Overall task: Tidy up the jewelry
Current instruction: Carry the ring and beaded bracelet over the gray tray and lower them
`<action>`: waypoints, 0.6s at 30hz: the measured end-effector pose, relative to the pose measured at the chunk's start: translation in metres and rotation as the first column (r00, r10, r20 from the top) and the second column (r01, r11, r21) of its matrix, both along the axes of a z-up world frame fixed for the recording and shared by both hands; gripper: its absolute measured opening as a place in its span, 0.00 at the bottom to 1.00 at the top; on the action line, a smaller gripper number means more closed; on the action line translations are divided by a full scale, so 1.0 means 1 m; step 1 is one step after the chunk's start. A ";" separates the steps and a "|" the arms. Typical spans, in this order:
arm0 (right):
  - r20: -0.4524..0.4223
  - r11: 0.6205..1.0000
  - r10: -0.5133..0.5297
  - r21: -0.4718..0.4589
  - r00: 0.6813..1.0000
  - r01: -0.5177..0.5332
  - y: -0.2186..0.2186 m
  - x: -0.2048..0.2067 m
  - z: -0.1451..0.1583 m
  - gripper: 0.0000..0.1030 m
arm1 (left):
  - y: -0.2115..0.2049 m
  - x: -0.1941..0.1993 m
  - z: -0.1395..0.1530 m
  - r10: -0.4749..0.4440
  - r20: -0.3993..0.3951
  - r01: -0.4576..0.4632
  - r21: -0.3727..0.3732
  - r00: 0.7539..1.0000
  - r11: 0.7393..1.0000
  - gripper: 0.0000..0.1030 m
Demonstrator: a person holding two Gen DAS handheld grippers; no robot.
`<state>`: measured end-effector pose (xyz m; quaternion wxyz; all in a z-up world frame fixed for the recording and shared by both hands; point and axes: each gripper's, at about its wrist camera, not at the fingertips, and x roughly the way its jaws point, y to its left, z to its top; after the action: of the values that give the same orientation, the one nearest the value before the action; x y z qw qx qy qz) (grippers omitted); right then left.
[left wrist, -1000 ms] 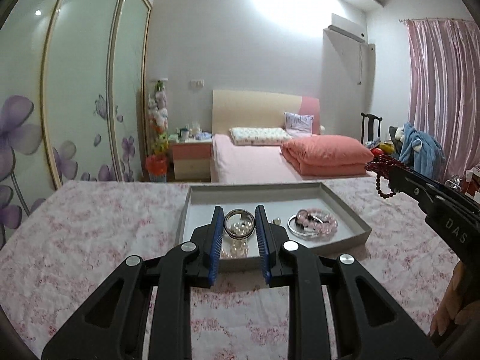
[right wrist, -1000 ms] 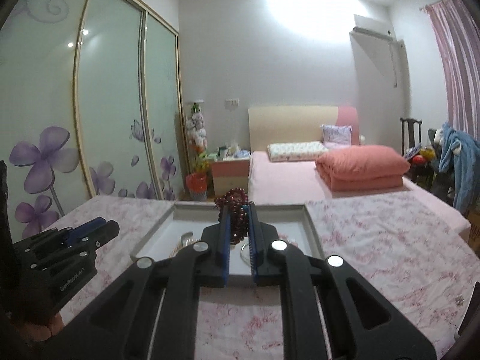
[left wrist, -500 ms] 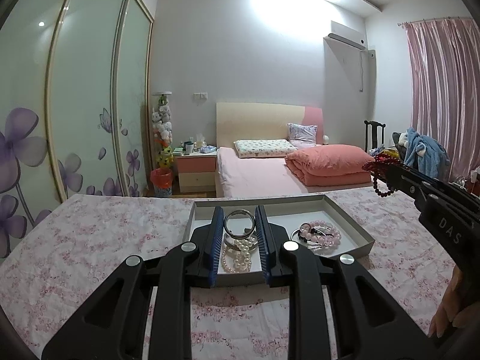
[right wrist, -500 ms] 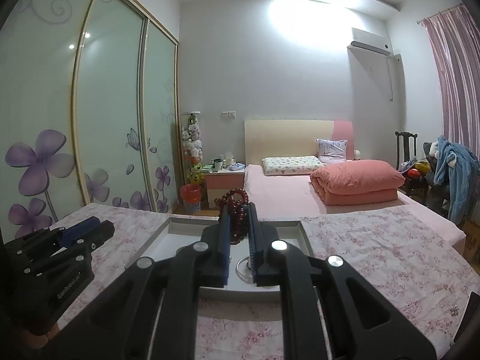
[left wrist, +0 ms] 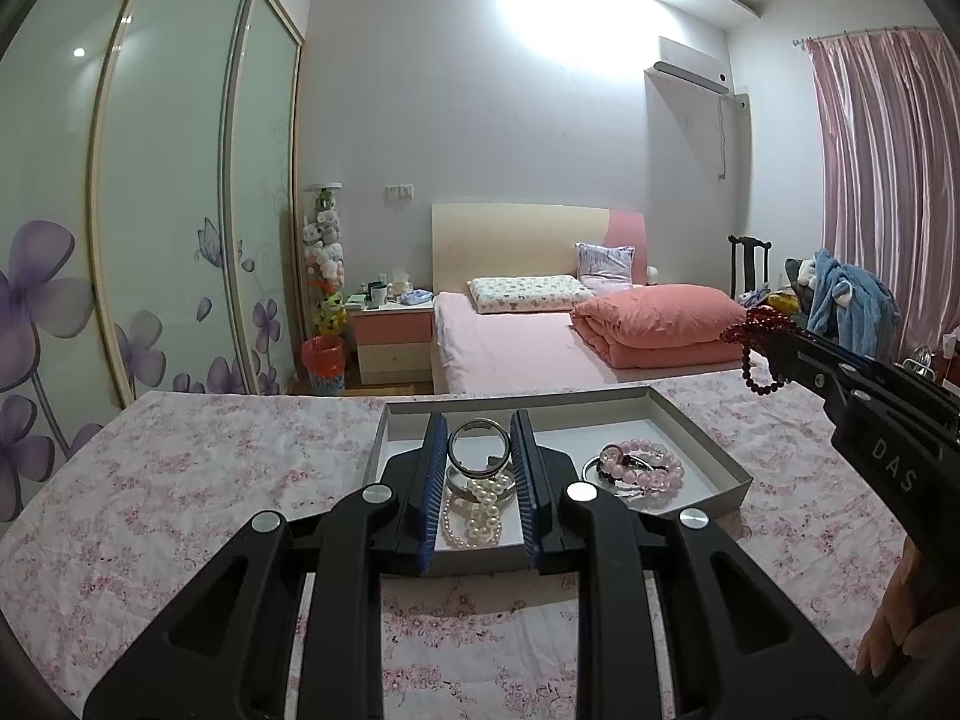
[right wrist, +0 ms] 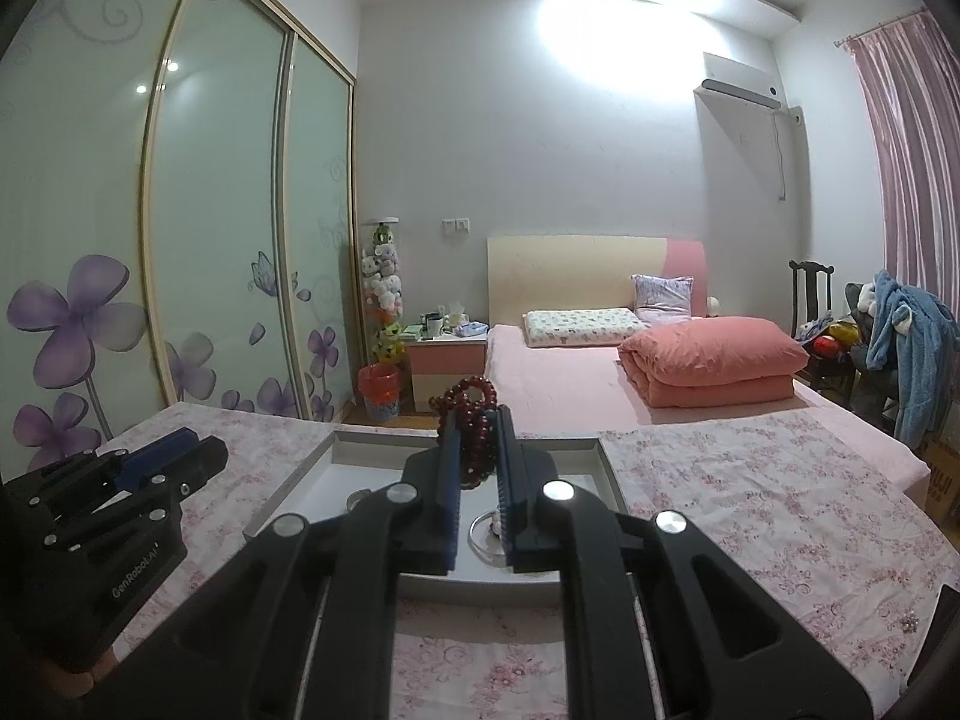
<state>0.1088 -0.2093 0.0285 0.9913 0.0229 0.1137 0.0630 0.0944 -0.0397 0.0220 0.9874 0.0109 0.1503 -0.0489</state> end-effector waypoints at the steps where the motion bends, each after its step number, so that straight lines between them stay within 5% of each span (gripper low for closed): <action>1: -0.001 1.000 0.000 -0.003 1.000 0.000 0.000 0.001 0.000 0.11 | 0.000 0.001 0.000 -0.001 -0.002 0.001 0.001 1.000 1.000 0.22; 9: -0.016 1.000 -0.013 -0.001 1.000 0.013 -0.005 0.029 -0.002 0.11 | 0.003 0.036 -0.003 -0.008 -0.054 0.007 -0.011 0.998 1.000 0.22; 18: -0.181 0.998 0.011 0.059 0.983 0.000 -0.013 0.096 -0.036 0.11 | -0.004 0.088 -0.029 -0.048 -0.167 0.044 -0.025 0.985 0.999 0.22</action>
<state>0.2043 -0.2219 -0.0072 0.9755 0.0571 0.2017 0.0666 0.1824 -0.0435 -0.0070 0.9699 -0.0004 0.2319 -0.0740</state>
